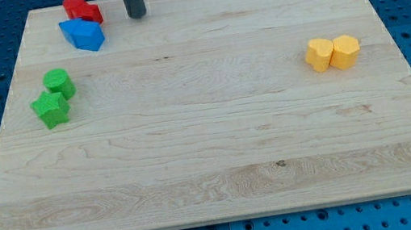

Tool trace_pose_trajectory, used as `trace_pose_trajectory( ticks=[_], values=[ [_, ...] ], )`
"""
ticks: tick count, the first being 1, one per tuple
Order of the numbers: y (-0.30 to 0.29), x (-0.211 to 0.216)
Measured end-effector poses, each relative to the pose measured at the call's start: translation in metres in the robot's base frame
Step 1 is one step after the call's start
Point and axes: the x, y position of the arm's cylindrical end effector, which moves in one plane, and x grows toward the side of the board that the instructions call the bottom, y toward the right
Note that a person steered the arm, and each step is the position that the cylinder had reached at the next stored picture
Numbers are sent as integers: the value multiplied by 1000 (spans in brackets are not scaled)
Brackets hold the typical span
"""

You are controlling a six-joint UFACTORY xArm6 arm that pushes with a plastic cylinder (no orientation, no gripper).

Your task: Move your hand to the bottom of the blue cube

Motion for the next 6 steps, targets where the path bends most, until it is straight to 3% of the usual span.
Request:
trace_pose_trajectory(
  ticks=[1, 4, 6],
  values=[
    [-4, -18],
    [-50, -20],
    [-50, -12]
  ],
)
